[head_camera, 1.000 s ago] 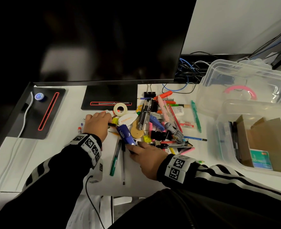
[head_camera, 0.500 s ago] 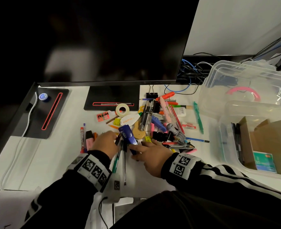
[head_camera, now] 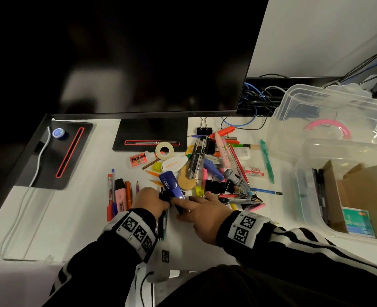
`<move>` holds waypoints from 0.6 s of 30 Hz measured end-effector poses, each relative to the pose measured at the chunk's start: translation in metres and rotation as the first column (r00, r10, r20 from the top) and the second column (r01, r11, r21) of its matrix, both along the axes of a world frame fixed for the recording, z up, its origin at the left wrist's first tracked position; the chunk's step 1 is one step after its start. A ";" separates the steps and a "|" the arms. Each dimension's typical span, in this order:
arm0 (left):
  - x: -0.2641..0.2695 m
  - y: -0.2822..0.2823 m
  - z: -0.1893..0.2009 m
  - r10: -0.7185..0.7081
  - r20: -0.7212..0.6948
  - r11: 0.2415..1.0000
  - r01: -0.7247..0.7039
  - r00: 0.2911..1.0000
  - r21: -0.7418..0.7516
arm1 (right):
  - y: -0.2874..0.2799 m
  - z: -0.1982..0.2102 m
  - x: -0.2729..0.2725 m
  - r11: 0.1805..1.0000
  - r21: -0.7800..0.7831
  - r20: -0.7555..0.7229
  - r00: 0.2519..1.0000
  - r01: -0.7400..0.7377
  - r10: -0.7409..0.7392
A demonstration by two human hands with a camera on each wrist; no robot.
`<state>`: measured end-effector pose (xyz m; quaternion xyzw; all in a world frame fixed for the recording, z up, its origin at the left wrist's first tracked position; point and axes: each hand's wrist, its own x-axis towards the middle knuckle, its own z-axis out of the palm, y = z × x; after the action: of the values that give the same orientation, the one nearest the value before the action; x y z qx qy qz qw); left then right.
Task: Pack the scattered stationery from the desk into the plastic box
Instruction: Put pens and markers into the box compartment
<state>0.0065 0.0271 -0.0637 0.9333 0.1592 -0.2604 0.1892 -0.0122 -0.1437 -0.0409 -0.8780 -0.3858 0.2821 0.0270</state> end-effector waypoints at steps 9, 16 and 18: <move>0.016 0.006 0.010 0.084 -0.039 0.989 -0.078 0.996 0.127 | 0.001 -0.005 -0.001 1.000 -0.014 -0.011 1.000 -0.014 0.014; 0.024 0.018 0.017 0.128 -0.067 0.974 -0.113 0.990 0.194 | 0.000 0.002 0.002 0.998 -0.048 -0.042 0.998 -0.047 0.045; 0.024 0.019 0.022 0.135 -0.071 0.976 -0.121 0.988 0.182 | 0.000 0.005 0.003 0.997 -0.053 -0.052 0.997 -0.057 0.054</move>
<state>0.0306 0.0459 -0.0417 0.9226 0.2494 -0.2709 0.1148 -0.0091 -0.1437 -0.0356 -0.8599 -0.4015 0.3153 0.0051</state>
